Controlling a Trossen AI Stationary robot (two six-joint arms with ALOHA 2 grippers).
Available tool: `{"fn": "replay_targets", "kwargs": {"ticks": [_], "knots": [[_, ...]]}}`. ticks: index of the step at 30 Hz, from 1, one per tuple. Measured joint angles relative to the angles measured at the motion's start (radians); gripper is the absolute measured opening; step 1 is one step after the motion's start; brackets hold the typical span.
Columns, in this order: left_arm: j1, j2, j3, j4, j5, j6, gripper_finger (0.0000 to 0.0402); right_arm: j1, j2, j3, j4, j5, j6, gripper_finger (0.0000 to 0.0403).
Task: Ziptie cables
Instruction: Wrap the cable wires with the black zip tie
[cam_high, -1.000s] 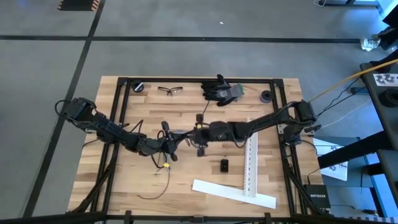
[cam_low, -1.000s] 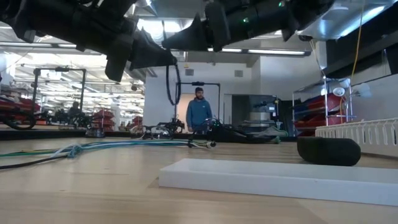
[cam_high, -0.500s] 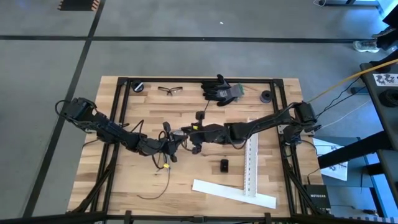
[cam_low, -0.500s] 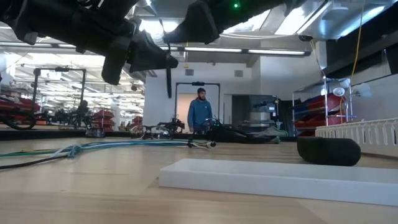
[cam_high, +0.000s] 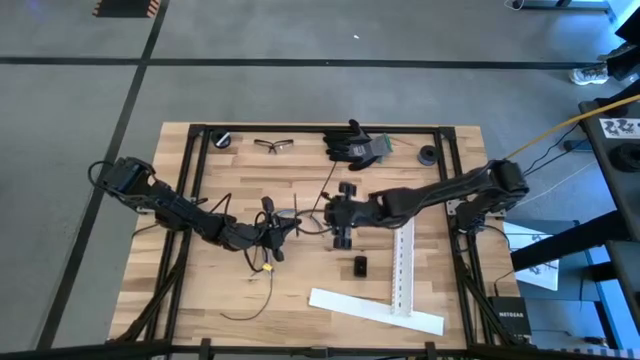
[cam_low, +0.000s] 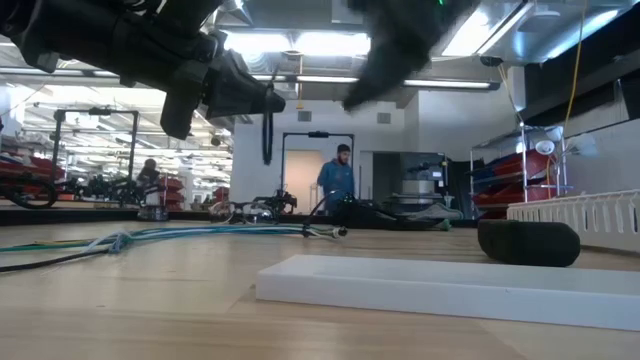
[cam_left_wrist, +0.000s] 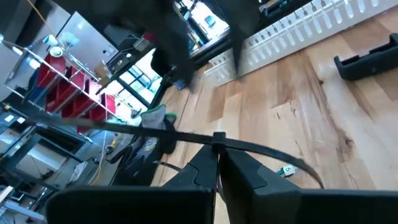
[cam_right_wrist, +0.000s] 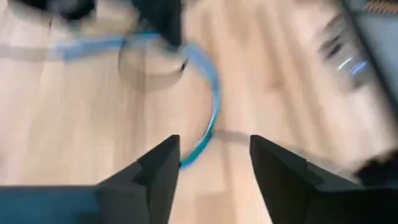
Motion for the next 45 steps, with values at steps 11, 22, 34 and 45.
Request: {"fn": "replay_targets", "kwargs": {"ticks": [11, 22, 34, 45], "knots": [[0.000, 0.000, 0.000, 0.003, -0.002, -0.006, 0.0000, 0.007, 0.163, -0.310, 0.576, -0.017, 0.189, 0.0198], [0.000, 0.001, 0.000, 0.012, -0.002, -0.018, 0.0000, 0.009, 0.256, -0.291, 0.604, 0.001, 0.299, 0.0198], [0.000, 0.001, 0.000, 0.021, -0.001, -0.021, 0.0000, 0.010, 0.266, -0.290, 0.616, 0.046, 0.339, 0.0198], [0.001, 0.001, 0.000, 0.036, -0.001, -0.027, 0.0000, 0.010, 0.300, -0.290, 0.624, 0.057, 0.339, 0.0196]]}}
